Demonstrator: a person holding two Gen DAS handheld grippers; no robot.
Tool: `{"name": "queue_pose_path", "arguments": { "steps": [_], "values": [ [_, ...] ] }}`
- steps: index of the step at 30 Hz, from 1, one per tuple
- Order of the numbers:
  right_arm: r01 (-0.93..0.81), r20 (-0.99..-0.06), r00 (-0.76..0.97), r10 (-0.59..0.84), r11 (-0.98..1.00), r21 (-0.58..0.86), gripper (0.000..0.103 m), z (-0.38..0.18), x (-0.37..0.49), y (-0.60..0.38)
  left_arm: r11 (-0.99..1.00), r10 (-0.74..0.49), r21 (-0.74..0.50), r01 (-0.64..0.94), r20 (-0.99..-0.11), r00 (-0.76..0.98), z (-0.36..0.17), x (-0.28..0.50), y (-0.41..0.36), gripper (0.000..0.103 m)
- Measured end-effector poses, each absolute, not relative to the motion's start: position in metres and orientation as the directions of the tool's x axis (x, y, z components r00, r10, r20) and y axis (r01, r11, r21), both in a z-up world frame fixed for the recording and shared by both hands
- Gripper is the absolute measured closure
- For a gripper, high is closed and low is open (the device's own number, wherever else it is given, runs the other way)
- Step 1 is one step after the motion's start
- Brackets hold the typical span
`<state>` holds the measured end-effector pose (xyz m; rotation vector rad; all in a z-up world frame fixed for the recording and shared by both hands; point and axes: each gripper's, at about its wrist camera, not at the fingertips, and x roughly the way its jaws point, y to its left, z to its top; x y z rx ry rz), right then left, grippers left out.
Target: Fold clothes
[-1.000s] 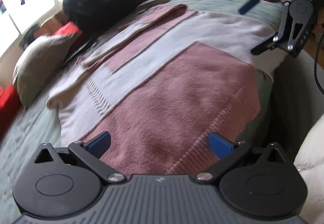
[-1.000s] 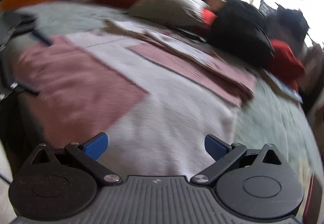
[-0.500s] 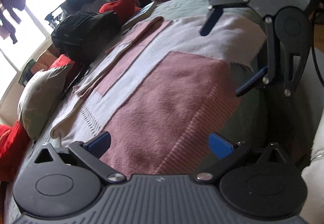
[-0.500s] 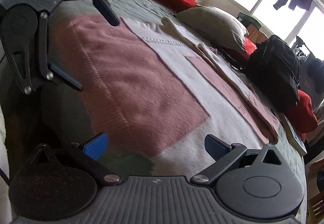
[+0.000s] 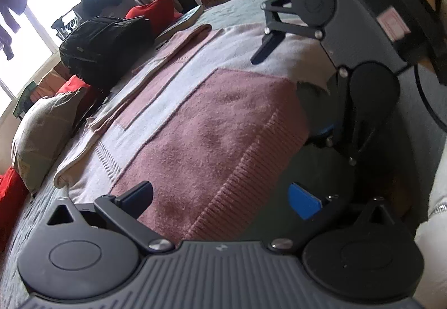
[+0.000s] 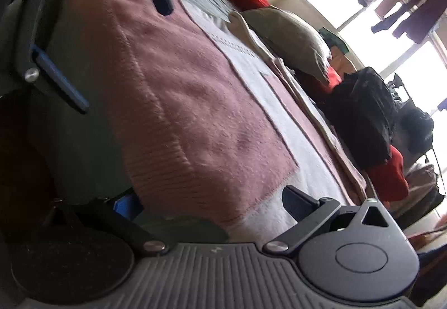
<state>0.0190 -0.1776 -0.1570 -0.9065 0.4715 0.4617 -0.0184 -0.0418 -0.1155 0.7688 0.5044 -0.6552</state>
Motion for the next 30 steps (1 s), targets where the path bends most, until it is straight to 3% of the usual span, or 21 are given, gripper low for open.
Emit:
{"name": "queue_pose_path", "arguments": {
  "steps": [10, 16, 24, 30],
  "values": [
    [-0.434, -0.392, 0.897, 0.205, 0.578, -0.691, 0.000, -0.126, -0.001, -0.180, 0.500, -0.353, 0.562, 0.658, -0.562, 0.748, -0.122, -0.028, -0.059, 0.001],
    [-0.415, -0.367, 0.907, 0.207, 0.591, -0.692, 0.000, -0.115, 0.002, -0.179, 0.522, -0.269, 0.658, 0.543, -0.477, 0.837, -0.127, -0.020, -0.071, 0.001],
    [-0.467, -0.431, 0.876, 0.215, 0.597, -0.652, 0.000, -0.132, 0.010, -0.175, 0.626, -0.271, 0.610, 0.486, -0.414, 0.869, -0.098, -0.010, -0.062, 0.001],
    [-0.328, -0.325, 0.937, 0.128, 0.648, -0.688, 0.000, -0.135, 0.023, -0.171, 0.585, -0.286, 0.627, 0.515, -0.434, 0.854, -0.104, -0.011, -0.065, 0.001]
  ]
}}
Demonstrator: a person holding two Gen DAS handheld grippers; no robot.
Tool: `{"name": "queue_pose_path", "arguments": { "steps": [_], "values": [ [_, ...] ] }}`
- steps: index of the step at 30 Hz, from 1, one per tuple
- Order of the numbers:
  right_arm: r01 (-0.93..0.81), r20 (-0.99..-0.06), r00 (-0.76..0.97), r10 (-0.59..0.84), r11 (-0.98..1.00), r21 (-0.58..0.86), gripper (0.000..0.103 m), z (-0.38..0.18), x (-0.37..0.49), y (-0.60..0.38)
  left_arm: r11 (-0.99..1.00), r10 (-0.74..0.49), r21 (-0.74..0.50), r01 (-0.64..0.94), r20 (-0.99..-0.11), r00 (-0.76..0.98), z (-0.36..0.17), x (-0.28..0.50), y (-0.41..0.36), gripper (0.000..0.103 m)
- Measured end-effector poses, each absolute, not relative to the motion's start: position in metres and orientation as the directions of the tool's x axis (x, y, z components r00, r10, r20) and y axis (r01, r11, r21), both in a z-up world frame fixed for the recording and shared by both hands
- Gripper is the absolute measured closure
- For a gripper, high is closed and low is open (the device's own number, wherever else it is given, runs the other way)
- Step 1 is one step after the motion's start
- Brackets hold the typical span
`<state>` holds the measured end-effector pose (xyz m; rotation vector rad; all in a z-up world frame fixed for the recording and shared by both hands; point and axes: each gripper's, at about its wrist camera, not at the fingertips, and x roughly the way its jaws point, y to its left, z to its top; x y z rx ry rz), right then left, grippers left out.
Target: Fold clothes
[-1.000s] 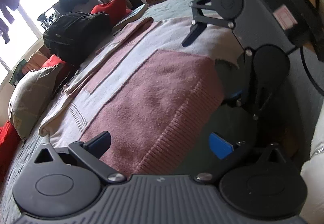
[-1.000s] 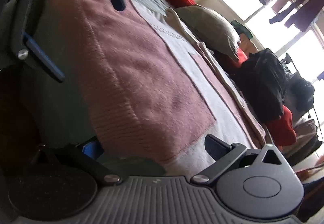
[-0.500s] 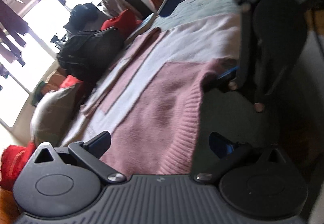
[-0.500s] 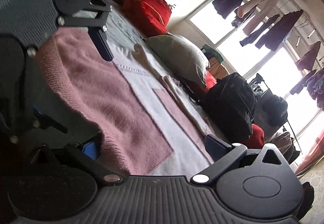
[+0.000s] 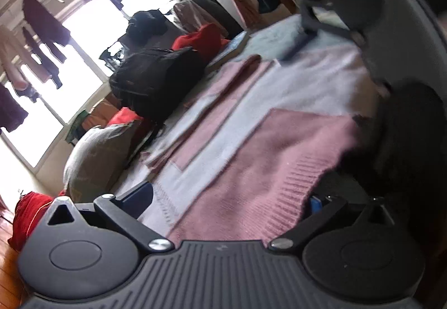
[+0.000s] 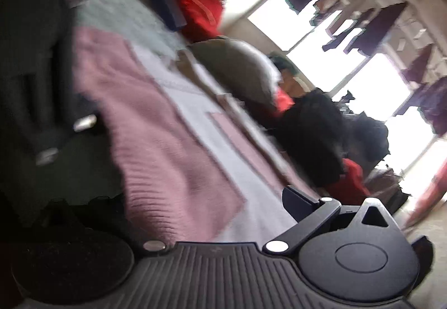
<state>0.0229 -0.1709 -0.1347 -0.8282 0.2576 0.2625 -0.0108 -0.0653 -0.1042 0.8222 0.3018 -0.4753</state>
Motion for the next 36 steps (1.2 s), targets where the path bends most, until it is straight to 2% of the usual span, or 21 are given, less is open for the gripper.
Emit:
{"name": "queue_pose_path", "arguments": {
  "steps": [5, 12, 17, 22, 25, 36],
  "values": [
    [-0.285, -0.279, 0.952, 0.128, 0.707, -0.647, 0.000, -0.121, 0.028, -0.178, 0.573, -0.335, 0.597, 0.562, -0.455, 0.825, -0.112, -0.010, -0.073, 0.001],
    [-0.288, -0.286, 0.950, 0.125, 0.703, -0.650, 0.000, -0.131, 0.029, -0.181, 0.591, -0.149, 0.719, 0.367, -0.349, 0.925, -0.124, 0.005, -0.068, 0.001],
    [-0.263, -0.322, 0.946, 0.042, 0.681, -0.683, 0.000, -0.146, 0.037, -0.189, 0.570, -0.086, 0.751, 0.334, -0.350, 0.933, -0.129, 0.004, -0.048, 0.001],
    [-0.191, -0.316, 0.947, -0.057, 0.690, -0.698, 0.000, -0.148, 0.044, -0.209, 0.567, -0.039, 0.768, 0.297, -0.336, 0.941, -0.131, 0.001, -0.030, 0.000],
    [-0.184, -0.316, 0.947, -0.064, 0.697, -0.693, 0.000, -0.146, 0.045, -0.215, 0.561, -0.022, 0.782, 0.274, -0.316, 0.948, -0.129, 0.004, -0.028, 0.000],
    [-0.106, -0.213, 0.972, -0.102, 0.616, -0.781, 0.000, -0.146, 0.053, -0.198, 0.554, -0.021, 0.798, 0.237, -0.271, 0.962, -0.121, 0.011, -0.032, 0.000]
  ]
}}
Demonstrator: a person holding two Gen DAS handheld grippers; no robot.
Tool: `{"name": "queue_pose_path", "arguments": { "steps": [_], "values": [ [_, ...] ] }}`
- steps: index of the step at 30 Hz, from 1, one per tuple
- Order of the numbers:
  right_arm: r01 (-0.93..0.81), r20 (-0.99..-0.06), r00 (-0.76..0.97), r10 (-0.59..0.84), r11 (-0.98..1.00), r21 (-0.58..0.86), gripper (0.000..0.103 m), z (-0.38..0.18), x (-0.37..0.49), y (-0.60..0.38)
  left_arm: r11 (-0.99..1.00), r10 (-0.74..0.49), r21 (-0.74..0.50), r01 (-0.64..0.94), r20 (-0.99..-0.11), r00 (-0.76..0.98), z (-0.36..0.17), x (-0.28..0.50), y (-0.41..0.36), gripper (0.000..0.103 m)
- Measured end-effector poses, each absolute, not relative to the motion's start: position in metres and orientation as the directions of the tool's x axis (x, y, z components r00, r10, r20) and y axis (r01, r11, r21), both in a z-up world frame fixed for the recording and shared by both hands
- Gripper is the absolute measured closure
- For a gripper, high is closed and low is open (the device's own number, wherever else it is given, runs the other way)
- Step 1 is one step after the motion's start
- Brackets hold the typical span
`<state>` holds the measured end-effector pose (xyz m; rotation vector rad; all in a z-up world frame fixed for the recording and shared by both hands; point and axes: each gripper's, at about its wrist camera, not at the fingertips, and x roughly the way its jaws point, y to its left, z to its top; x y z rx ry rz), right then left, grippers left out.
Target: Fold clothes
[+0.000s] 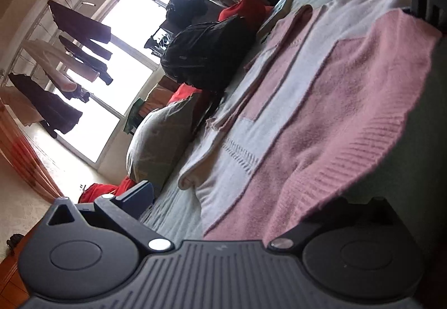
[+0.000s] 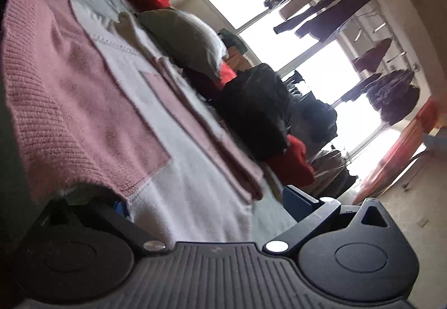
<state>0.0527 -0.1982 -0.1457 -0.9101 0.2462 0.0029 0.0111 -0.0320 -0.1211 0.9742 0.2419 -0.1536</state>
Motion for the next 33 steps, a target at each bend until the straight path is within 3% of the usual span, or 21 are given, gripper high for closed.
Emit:
{"name": "queue_pose_path", "arguments": {
  "steps": [6, 33],
  "values": [
    [-0.065, -0.162, 0.980, -0.115, 0.587, -0.807, 0.000, -0.136, 0.064, -0.195, 0.547, -0.006, 0.817, 0.183, -0.214, 0.977, -0.108, 0.021, -0.035, 0.000],
    [0.001, -0.105, 0.984, -0.146, 0.592, -0.806, 0.000, -0.099, 0.163, -0.196, 0.543, 0.029, 0.830, 0.128, -0.171, 0.985, -0.073, 0.120, -0.039, 0.000]
  ]
}}
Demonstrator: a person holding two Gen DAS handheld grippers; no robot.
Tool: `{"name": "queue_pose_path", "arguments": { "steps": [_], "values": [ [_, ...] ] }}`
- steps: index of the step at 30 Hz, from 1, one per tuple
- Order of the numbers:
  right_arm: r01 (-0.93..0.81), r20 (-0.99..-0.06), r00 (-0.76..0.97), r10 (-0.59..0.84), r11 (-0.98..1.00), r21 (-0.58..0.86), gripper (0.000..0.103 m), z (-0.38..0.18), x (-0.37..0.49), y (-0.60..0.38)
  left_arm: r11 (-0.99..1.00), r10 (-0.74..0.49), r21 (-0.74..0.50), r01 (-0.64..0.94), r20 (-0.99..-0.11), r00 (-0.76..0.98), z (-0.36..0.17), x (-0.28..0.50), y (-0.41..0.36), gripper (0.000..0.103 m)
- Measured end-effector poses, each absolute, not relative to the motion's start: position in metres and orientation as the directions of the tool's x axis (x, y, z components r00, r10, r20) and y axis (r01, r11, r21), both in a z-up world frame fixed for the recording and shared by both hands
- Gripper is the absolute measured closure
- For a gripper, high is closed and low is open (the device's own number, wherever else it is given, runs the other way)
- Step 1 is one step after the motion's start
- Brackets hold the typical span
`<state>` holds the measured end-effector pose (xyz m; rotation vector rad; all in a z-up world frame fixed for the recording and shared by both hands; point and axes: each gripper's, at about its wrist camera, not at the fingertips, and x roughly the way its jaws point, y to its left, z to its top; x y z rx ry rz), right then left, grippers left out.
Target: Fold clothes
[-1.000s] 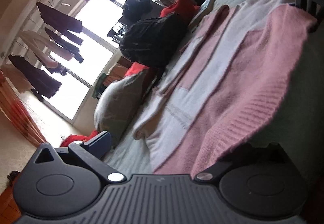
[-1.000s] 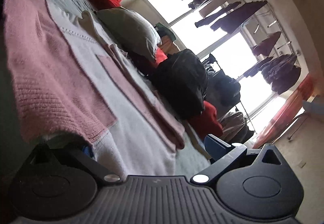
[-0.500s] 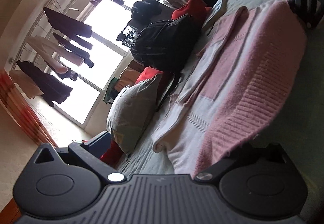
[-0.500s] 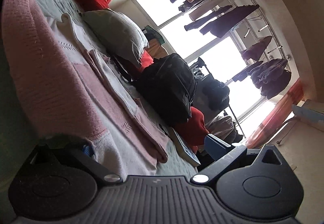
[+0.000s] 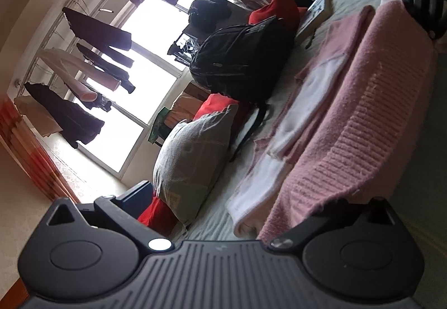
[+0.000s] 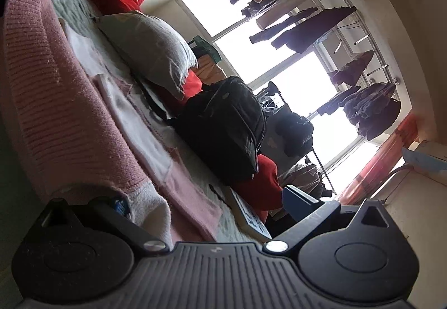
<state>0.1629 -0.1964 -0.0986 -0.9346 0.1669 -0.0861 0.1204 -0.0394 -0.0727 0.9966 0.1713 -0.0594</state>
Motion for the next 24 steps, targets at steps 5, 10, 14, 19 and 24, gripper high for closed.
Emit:
{"name": "queue_pose_path", "arguments": {
  "steps": [5, 10, 14, 19, 24],
  "values": [
    [0.011, -0.093, 0.985, -0.146, 0.589, -0.808, 0.000, -0.092, 0.189, -0.198, 0.540, 0.037, 0.834, 0.112, -0.157, 0.987, -0.068, 0.148, -0.039, 0.000],
    [0.019, -0.082, 0.986, -0.147, 0.585, -0.811, 0.000, -0.087, 0.214, -0.200, 0.538, 0.056, 0.838, 0.093, -0.145, 0.988, -0.067, 0.176, -0.038, 0.000],
    [0.024, -0.075, 0.986, -0.147, 0.578, -0.816, 0.000, -0.087, 0.234, -0.203, 0.548, 0.072, 0.833, 0.075, -0.136, 0.988, -0.067, 0.199, -0.037, 0.000],
    [0.032, -0.071, 0.985, -0.155, 0.581, -0.813, 0.000, -0.086, 0.264, -0.205, 0.559, 0.093, 0.826, 0.065, -0.140, 0.986, -0.069, 0.229, -0.036, 0.000],
    [0.036, -0.065, 0.986, -0.154, 0.574, -0.818, 0.000, -0.085, 0.294, -0.205, 0.570, 0.112, 0.819, 0.057, -0.146, 0.983, -0.075, 0.256, -0.031, 0.000]
  ]
}}
